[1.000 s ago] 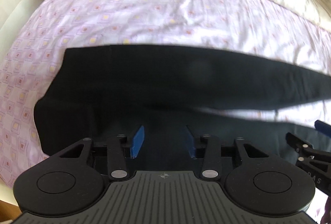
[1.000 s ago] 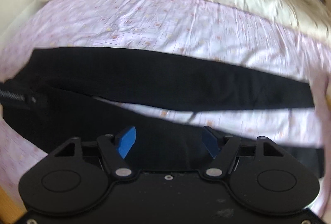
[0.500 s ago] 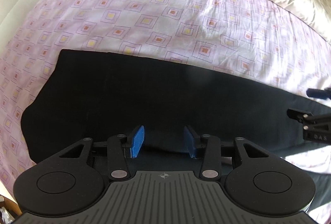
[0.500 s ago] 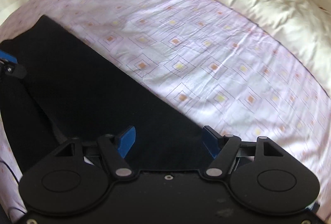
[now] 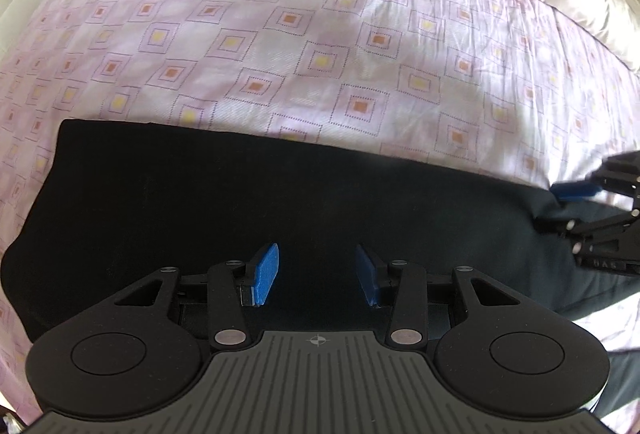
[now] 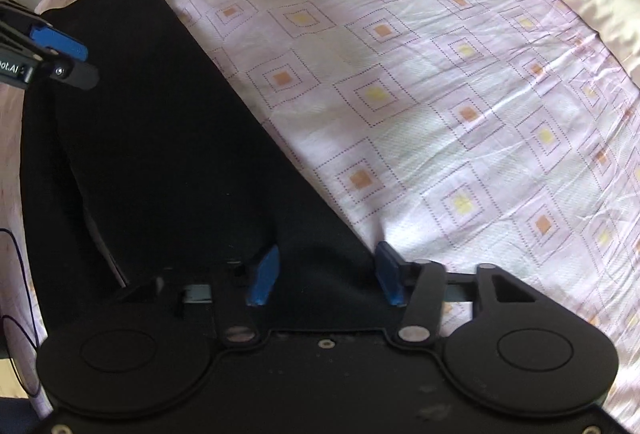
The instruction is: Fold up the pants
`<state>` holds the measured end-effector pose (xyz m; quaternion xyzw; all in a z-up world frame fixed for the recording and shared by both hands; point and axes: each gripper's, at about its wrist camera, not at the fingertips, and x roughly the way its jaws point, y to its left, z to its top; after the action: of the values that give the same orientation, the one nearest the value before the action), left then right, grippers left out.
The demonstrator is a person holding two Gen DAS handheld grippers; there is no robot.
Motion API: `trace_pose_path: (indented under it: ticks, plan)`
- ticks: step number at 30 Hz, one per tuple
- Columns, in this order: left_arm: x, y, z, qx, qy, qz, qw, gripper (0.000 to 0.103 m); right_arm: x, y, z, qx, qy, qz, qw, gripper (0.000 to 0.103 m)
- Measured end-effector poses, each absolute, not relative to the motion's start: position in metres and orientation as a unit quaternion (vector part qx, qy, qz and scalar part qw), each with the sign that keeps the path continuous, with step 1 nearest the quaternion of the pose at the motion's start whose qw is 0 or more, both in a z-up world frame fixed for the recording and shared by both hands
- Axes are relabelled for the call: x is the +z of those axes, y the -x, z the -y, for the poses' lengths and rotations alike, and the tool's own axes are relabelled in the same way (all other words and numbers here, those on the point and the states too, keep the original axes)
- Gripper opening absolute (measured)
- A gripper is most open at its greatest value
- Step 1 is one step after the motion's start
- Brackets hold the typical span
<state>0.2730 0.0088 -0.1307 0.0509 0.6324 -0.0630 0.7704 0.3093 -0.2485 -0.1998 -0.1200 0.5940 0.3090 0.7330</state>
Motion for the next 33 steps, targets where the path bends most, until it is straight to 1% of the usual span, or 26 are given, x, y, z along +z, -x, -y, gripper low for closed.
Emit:
trace_pose_path:
  ticks: [1, 2, 6, 11, 16, 22, 31, 32, 33]
  plan:
    - [-0.132, -0.275, -0.009, -0.062, -0.046, -0.635, 0.769, 0.042, -0.198, -0.311, 0.250, 0.308, 0.113, -0.601, 0.729, 0.013]
    - [-0.133, -0.278, -0.007, -0.062, -0.040, -0.638, 0.766, 0.042, -0.197, -0.311, 0.251, 0.308, 0.110, -0.605, 0.726, 0.006]
    - [-0.134, -0.287, -0.006, -0.061, -0.017, -0.647, 0.760, 0.042, -0.178, -0.287, 0.242, 0.308, 0.144, -0.583, 0.738, 0.006]
    - [-0.132, -0.299, -0.002, -0.067, 0.009, -0.651, 0.756, 0.042, -0.152, -0.239, 0.240, 0.301, 0.137, -0.561, 0.759, 0.006]
    - [-0.137, -0.316, -0.003, -0.065, 0.056, -0.666, 0.741, 0.042, -0.149, -0.196, 0.233, 0.293, 0.126, -0.556, 0.768, 0.006]
    - [-0.156, -0.335, 0.001, -0.051, 0.082, -0.699, 0.709, 0.042, -0.154, -0.183, 0.227, 0.276, 0.109, -0.553, 0.778, 0.006]
    - [-0.193, -0.349, 0.022, -0.039, 0.049, -0.741, 0.669, 0.042, -0.154, -0.187, 0.238, 0.276, 0.087, -0.551, 0.783, 0.006]
    - [-0.197, -0.350, 0.026, -0.039, 0.038, -0.744, 0.665, 0.040, -0.153, -0.186, 0.238, 0.276, 0.087, -0.550, 0.784, 0.006]
    - [-0.198, -0.350, 0.029, -0.034, 0.027, -0.743, 0.668, 0.026, -0.153, -0.186, 0.238, 0.275, 0.087, -0.549, 0.784, 0.006]
